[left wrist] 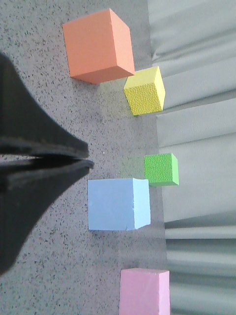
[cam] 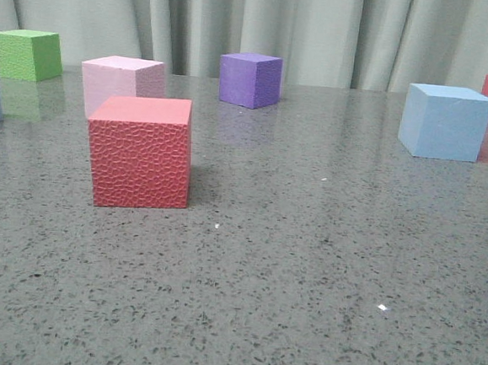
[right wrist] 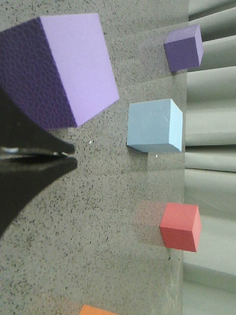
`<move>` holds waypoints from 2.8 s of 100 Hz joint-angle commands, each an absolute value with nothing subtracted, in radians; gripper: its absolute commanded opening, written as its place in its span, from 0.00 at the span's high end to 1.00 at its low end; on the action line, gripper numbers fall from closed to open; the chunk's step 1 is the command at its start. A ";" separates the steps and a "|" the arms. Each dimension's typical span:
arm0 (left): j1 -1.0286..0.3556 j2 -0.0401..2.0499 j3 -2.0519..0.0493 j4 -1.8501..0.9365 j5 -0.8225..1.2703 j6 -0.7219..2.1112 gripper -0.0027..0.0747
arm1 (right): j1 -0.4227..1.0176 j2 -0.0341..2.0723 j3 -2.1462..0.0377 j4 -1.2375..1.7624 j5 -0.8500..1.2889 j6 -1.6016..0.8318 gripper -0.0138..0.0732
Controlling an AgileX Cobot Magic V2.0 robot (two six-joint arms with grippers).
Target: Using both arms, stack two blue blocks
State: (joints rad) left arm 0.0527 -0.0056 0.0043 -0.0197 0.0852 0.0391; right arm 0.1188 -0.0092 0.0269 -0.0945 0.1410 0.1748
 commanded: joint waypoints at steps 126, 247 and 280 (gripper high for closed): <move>0.055 0.060 -0.169 -0.125 0.157 0.037 0.99 | 0.119 0.038 -0.133 -0.097 0.135 0.166 0.92; 0.055 0.423 -0.591 -0.141 0.353 0.037 0.19 | 0.119 0.455 -0.643 -0.091 0.651 0.166 0.15; 0.055 0.443 -0.595 -0.150 0.346 0.037 0.24 | 0.119 0.498 -0.663 -0.085 0.660 0.166 0.15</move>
State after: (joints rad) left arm 0.0527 0.4167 -0.5540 -0.1337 0.4313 0.0391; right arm 0.1188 0.4583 -0.6130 -0.0851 0.7191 0.1731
